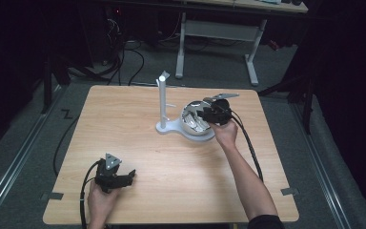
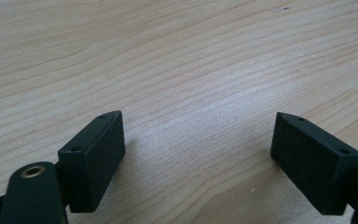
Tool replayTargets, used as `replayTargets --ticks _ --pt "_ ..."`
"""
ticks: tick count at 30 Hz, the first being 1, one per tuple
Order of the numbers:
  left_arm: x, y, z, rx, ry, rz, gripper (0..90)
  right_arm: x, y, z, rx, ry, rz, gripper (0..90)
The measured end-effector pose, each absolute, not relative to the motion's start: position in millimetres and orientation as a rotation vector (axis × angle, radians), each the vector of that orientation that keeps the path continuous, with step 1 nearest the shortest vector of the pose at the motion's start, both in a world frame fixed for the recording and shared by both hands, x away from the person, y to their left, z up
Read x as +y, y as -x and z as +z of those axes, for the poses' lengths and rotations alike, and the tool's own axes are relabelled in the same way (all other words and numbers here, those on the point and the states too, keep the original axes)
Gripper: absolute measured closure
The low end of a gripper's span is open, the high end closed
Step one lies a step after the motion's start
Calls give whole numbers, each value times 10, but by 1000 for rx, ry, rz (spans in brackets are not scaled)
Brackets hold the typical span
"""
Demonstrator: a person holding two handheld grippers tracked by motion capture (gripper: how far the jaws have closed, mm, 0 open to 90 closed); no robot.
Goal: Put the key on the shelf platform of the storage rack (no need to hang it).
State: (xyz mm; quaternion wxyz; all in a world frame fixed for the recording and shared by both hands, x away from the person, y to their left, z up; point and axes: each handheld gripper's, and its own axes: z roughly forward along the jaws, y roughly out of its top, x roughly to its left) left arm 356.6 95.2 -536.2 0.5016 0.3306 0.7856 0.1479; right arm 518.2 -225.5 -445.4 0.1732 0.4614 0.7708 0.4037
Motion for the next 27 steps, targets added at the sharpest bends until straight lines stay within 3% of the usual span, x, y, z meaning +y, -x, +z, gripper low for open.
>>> replayTargets --ticks 27 --pt "948 -3568 -5358 1906 -790 354 183 -2778 -4827 -4431 2095 -1383 1146 568"
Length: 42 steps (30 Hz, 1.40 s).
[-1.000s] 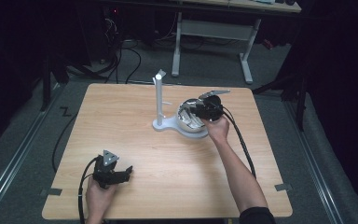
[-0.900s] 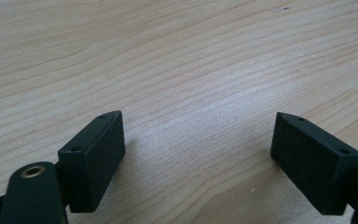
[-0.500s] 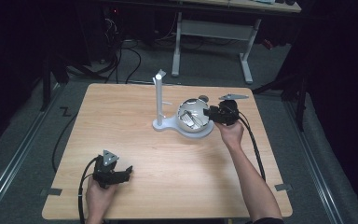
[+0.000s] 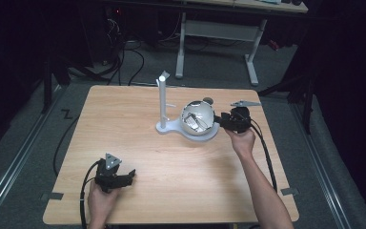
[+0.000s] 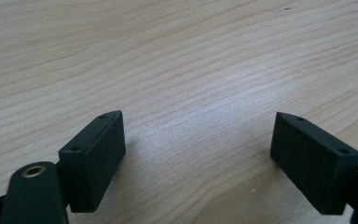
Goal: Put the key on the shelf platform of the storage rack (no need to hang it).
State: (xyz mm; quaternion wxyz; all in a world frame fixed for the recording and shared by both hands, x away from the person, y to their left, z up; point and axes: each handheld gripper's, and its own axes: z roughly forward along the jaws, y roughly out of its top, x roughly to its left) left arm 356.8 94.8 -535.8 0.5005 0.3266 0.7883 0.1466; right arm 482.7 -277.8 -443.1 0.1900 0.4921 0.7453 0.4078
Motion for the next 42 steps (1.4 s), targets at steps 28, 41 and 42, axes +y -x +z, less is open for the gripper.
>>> replayTargets --ticks 28,41,42 --pt "950 -3565 -5363 1897 -803 357 178 -3095 -4532 -4267 2086 -1376 1155 526" --pt "951 -3564 -5364 1896 -804 358 178 -3075 -4359 -4154 2100 -1332 1162 537" --pt "950 -3564 -5363 1897 -803 357 178 -3072 -4352 -4150 2102 -1326 1158 538"
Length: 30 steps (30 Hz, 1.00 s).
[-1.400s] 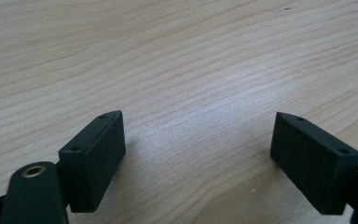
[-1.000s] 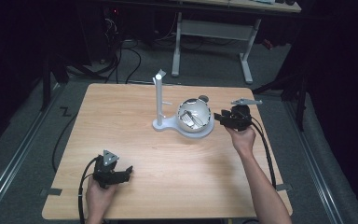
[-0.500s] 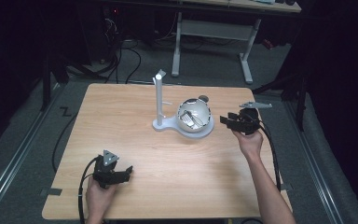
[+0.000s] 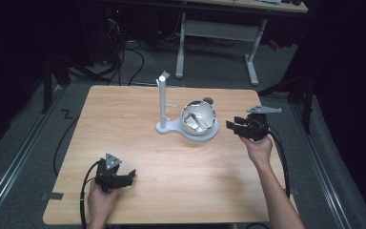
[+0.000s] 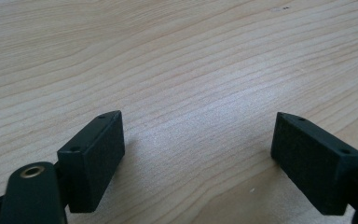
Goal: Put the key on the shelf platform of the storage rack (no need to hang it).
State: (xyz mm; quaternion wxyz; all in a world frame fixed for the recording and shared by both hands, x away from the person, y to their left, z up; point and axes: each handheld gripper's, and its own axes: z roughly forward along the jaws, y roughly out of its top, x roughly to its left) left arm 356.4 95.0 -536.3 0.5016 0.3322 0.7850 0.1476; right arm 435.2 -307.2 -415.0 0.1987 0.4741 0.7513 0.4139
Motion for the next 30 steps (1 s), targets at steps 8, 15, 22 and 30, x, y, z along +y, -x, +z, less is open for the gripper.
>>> replayTargets --ticks 8,15,22,30 --pt "953 -3564 -5365 1893 -809 359 178 -3070 -4286 -4126 2124 -1312 1144 542" --pt "957 -3563 -5367 1889 -817 360 177 -3121 -4188 -4132 2128 -1324 1128 550" --pt "956 -3563 -5366 1889 -816 359 177 -3159 -4048 -4073 2128 -1303 1101 536" --pt "956 -3562 -5366 1890 -816 359 177 -3304 -3919 -4098 2081 -1341 1185 535"
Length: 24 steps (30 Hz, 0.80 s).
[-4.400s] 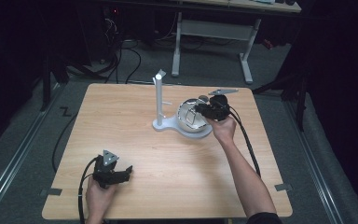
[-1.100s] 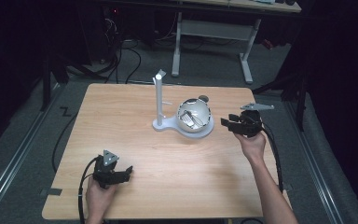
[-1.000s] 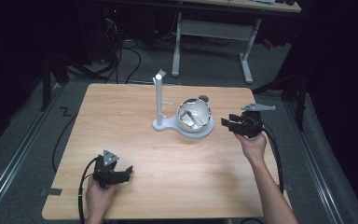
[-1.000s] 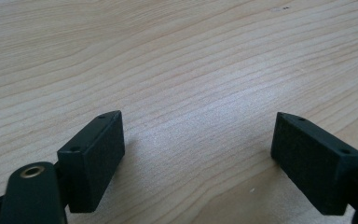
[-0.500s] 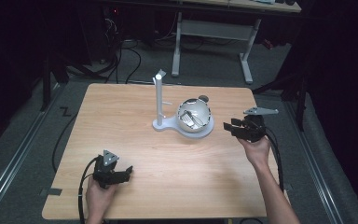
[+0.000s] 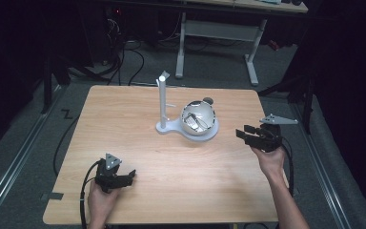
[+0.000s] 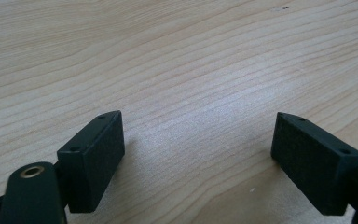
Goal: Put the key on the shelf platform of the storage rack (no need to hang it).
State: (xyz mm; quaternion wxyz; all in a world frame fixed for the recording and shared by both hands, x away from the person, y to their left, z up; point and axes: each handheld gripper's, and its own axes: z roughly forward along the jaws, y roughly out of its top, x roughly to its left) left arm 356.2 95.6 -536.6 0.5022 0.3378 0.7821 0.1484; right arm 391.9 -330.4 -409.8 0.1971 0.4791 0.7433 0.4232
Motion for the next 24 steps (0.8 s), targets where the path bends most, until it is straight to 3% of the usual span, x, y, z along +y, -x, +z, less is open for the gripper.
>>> replayTargets --ticks 24 --pt "952 -3564 -5366 1894 -811 361 178 -3315 -3508 -4192 2079 -1298 1265 547"
